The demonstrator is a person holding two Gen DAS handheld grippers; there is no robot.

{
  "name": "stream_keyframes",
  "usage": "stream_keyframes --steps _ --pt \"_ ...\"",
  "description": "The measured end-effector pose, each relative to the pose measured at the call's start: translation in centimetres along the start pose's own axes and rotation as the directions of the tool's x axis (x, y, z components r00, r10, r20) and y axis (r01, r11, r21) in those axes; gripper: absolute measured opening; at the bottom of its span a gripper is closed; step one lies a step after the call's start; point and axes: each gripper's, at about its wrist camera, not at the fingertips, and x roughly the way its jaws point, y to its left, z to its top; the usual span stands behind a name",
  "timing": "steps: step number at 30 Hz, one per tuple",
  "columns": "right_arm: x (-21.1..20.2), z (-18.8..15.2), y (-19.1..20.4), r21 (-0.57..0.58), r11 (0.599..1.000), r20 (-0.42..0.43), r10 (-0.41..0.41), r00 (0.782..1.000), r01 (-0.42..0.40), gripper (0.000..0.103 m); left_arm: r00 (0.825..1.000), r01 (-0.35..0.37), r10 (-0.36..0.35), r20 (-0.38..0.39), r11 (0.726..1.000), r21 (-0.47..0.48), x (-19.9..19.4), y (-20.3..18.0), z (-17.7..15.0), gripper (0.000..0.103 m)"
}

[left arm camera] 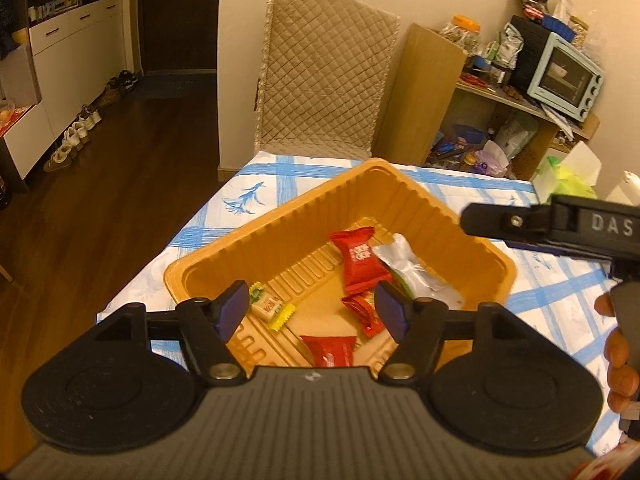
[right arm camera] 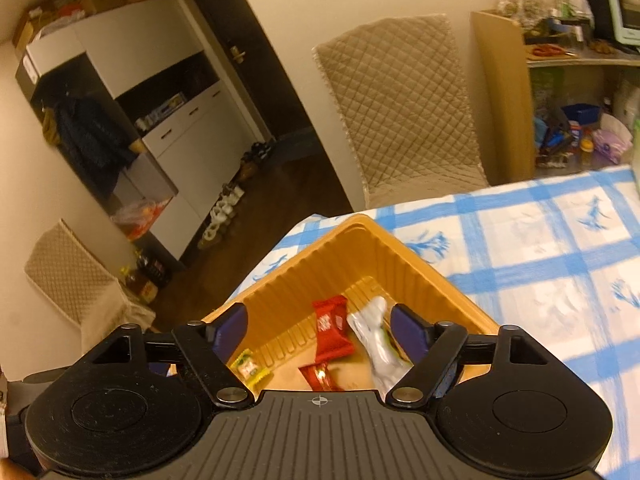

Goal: Organize snacks
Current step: 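Open both grippers to drop the snacks into the orange basket, then move both open grippers back toward the remaining snacks on the table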

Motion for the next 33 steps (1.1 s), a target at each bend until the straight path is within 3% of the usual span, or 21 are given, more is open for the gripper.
stream_keyframes --steps 13,21,33 --pt "-11.4 -4.4 -3.0 0.076 0.996 0.077 -0.047 0.996 0.041 0.088 0.998 0.053 -0.053 0.015 0.999 0.006 -6.5 -5.1 -3.6 0.074" --pt "-17.9 -8.7 -5.0 0.063 0.994 0.063 -0.091 0.994 0.087 0.090 0.995 0.097 -0.097 0.013 0.995 -0.005 -10.6 -10.4 -7.5 0.076" --pt "-25.3 -14.0 -8.7 0.013 0.992 0.022 -0.126 0.992 0.126 0.090 0.995 0.095 -0.095 -0.029 0.995 0.004 -13.5 -17.3 -13.2 0.076"
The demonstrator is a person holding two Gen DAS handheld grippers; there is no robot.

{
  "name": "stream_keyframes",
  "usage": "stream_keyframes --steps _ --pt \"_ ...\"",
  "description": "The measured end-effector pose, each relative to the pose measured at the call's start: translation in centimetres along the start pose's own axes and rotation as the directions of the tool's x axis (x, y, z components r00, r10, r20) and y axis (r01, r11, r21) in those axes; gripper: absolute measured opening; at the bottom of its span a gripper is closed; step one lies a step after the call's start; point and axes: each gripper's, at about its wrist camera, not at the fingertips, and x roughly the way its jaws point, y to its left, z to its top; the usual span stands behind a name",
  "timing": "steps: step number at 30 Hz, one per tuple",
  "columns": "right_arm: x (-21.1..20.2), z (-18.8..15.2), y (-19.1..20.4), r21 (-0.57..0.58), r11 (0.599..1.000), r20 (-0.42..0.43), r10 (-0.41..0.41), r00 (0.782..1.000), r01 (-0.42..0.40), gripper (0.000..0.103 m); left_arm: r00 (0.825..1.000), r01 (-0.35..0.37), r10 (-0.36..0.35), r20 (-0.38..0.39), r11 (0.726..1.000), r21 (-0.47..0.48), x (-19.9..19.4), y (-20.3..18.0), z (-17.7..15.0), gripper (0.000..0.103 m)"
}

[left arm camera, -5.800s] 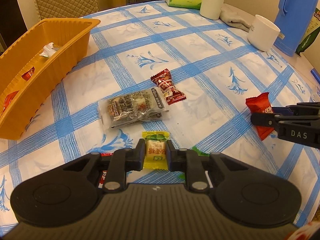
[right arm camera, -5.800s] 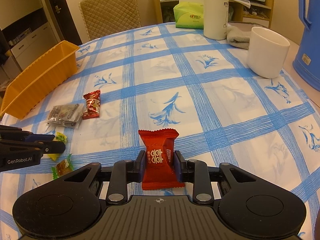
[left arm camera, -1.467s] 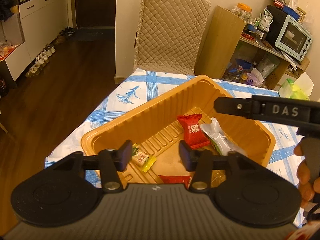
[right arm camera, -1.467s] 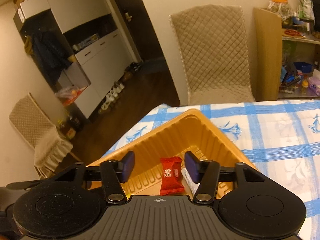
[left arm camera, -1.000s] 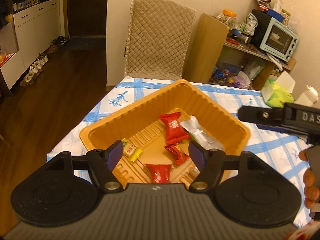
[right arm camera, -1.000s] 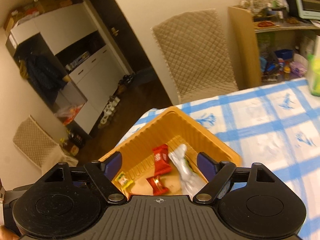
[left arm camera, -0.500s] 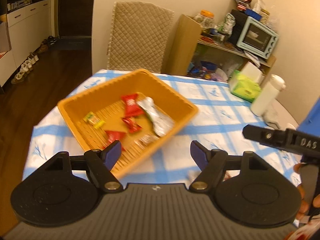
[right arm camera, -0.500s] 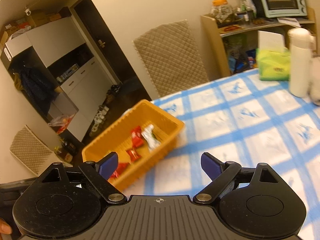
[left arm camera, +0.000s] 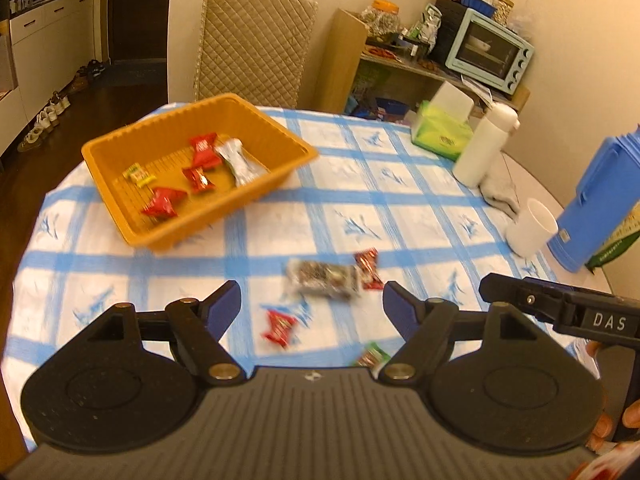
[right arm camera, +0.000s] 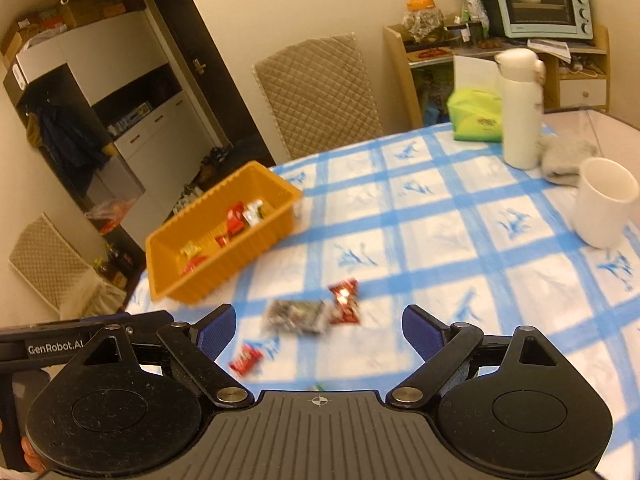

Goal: Organize snacks
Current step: 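Move both open grippers back toward the remaining snacks on the table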

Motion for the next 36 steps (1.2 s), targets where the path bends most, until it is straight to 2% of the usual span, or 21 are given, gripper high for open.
stream_keyframes --steps 9,21,28,36 --pt "-2.1 -3.0 -3.0 -0.023 1.000 -0.050 -0.011 0.999 0.009 0.090 0.999 -0.029 0.029 -0.023 1.000 0.005 -0.4 -3.2 -3.3 0.076" --pt "-1.8 -5.7 -4.0 -0.064 0.998 -0.107 -0.002 0.994 -0.005 0.090 0.993 -0.097 0.097 -0.061 0.995 -0.007 -0.8 -3.7 -6.6 0.076" --pt "-0.9 -6.2 -3.7 -0.059 0.998 -0.122 -0.014 0.992 0.006 0.090 0.992 -0.092 0.094 -0.079 0.996 0.018 -0.2 -2.8 -7.0 0.075" --pt "1.0 -6.2 -2.6 -0.047 0.997 -0.131 -0.063 0.989 0.057 0.090 0.993 -0.055 0.061 -0.103 0.997 0.059 1.8 -1.1 -6.1 0.072"
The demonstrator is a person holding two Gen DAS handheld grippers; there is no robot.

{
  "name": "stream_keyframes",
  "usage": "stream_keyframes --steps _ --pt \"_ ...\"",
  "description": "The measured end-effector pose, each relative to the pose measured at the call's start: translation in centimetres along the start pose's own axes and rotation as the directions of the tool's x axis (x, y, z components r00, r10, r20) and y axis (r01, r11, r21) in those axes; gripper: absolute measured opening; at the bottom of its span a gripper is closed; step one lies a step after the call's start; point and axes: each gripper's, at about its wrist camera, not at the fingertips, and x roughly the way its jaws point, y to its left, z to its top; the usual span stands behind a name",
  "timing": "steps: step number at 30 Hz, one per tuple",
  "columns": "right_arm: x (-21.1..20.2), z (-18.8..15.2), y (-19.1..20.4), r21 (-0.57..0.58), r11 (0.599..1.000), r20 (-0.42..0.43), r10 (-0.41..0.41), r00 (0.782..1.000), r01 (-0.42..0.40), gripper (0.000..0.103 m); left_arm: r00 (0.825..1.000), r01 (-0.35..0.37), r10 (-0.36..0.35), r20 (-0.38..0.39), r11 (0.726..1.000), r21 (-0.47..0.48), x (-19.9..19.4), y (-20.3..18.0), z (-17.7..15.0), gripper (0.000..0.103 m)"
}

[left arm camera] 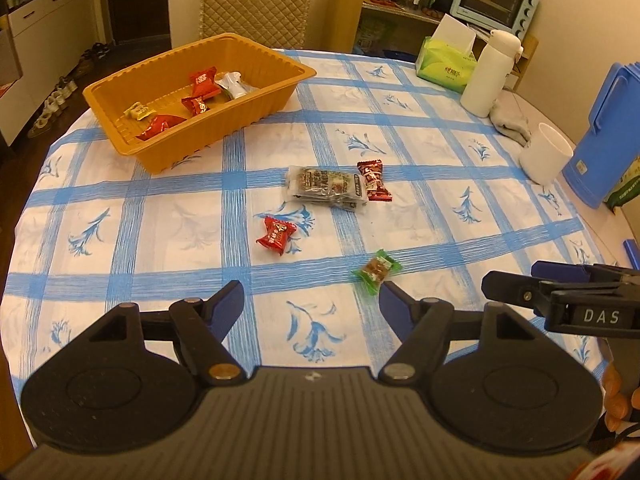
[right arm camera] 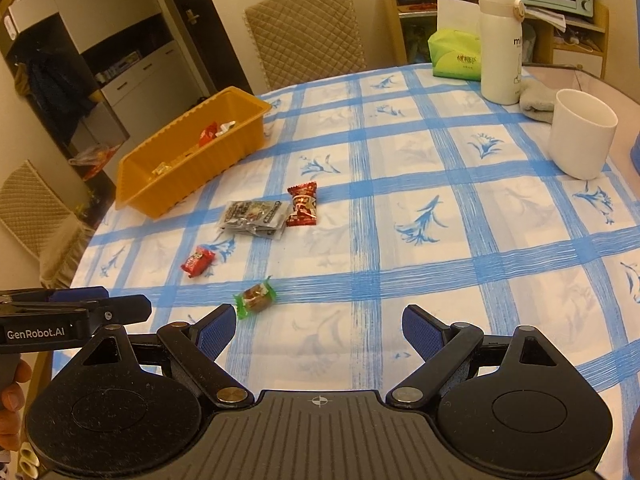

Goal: Organize snacks
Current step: 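Move both open grippers back toward the remaining snacks on the table, then grasp the green-wrapped candy with the right gripper while the left grasps the red candy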

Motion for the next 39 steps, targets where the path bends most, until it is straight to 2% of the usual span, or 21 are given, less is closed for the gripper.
stream_keyframes --steps 4,17,19,21,25,31,39 --pt "1.1 -0.1 1.0 0.006 1.000 -0.018 -0.015 1.000 0.015 0.090 1.000 0.018 -0.018 -0.019 1.000 0.016 0.9 1.0 0.4 0.068" --pt "4.5 -0.6 4.3 0.010 1.000 -0.070 -0.024 0.997 0.024 0.089 0.998 0.050 -0.047 -0.049 0.997 0.055 2.9 3.6 0.9 0.067" --pt "4.9 -0.6 4.6 0.012 1.000 -0.075 -0.016 0.997 0.017 0.086 0.997 0.054 -0.051 -0.053 0.997 0.060 3.2 3.9 1.0 0.067" --pt "5.3 -0.5 4.8 0.018 1.000 -0.081 -0.007 0.997 0.009 0.075 0.997 0.060 -0.056 -0.055 0.996 0.065 3.4 4.1 1.1 0.067" --pt "6.1 -0.4 4.9 0.045 0.999 -0.099 0.007 0.995 -0.003 0.063 0.996 0.070 -0.066 -0.058 0.995 0.072 3.8 4.4 1.4 0.067" --pt "6.9 -0.3 5.4 0.047 0.999 -0.110 0.018 0.994 -0.013 0.055 0.995 0.078 -0.073 -0.072 0.995 0.070 4.5 4.8 1.4 0.067" --pt "8.2 0.2 5.9 0.049 0.999 -0.120 0.025 0.992 -0.019 0.051 0.994 0.077 -0.072 -0.081 0.995 0.065 5.1 5.4 1.6 0.067"
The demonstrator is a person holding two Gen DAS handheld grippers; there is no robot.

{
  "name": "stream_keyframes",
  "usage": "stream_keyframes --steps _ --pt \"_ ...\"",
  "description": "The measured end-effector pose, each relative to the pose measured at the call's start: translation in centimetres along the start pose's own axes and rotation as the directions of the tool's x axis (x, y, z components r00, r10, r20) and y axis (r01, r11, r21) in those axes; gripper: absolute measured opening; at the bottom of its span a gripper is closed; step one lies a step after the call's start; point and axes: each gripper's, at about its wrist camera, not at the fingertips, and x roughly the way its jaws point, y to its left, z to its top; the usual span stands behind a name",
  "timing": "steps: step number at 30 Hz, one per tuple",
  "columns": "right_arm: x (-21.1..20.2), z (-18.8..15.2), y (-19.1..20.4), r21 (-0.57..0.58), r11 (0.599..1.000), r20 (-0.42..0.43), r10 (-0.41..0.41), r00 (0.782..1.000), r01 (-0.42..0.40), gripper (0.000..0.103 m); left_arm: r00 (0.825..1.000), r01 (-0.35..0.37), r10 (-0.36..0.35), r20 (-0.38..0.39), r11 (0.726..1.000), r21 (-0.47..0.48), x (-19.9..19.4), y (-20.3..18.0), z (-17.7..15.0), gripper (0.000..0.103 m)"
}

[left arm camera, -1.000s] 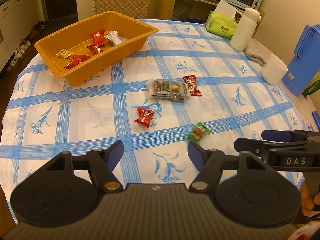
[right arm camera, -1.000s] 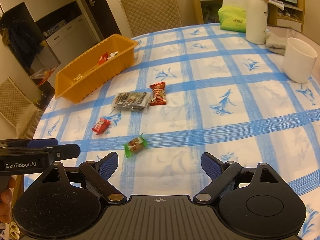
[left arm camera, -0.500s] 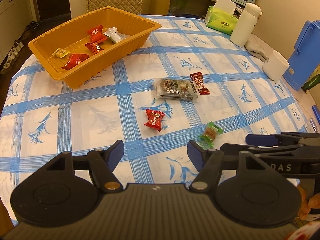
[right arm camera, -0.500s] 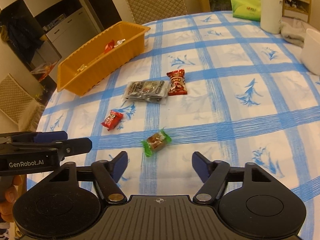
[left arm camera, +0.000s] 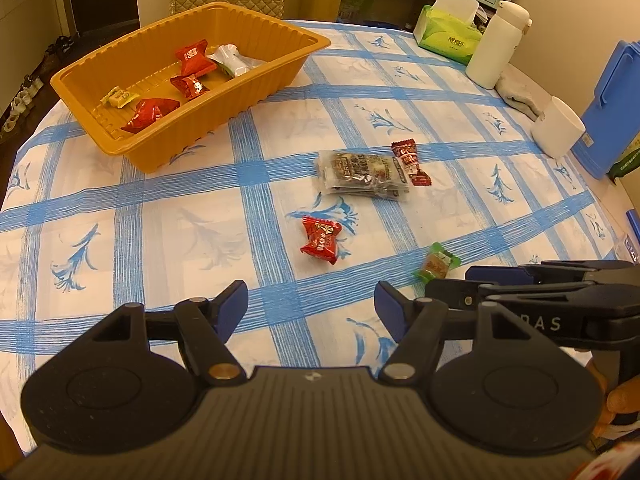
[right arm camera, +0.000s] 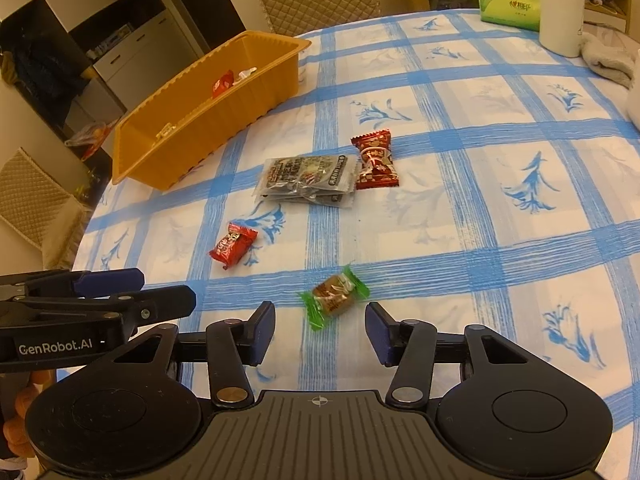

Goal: Organize snacks
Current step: 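Grasp the green-wrapped candy with the right gripper while the left grasps the red candy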

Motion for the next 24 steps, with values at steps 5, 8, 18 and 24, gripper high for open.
stream_keyframes --steps 5,8,18,24 --pt "0.7 0.4 0.2 -0.006 1.000 -0.001 -0.002 1.000 0.002 0.051 1.000 -0.002 0.002 -0.003 1.000 -0.006 0.2 0.3 0.1 0.067" --pt "1.1 0.4 0.5 -0.017 1.000 -0.001 -0.006 1.000 0.006 0.050 1.000 -0.004 0.004 -0.006 1.000 -0.010 0.3 0.5 0.1 0.067" --pt "2.3 0.7 1.1 -0.080 0.996 0.009 -0.048 0.999 0.048 0.041 1.000 -0.010 0.010 -0.012 1.000 -0.018 0.6 1.0 0.2 0.067" --pt "2.6 0.2 2.1 -0.188 0.977 0.031 -0.097 0.995 0.101 0.033 1.000 -0.004 0.004 -0.010 1.000 -0.010 0.9 1.0 0.2 0.065"
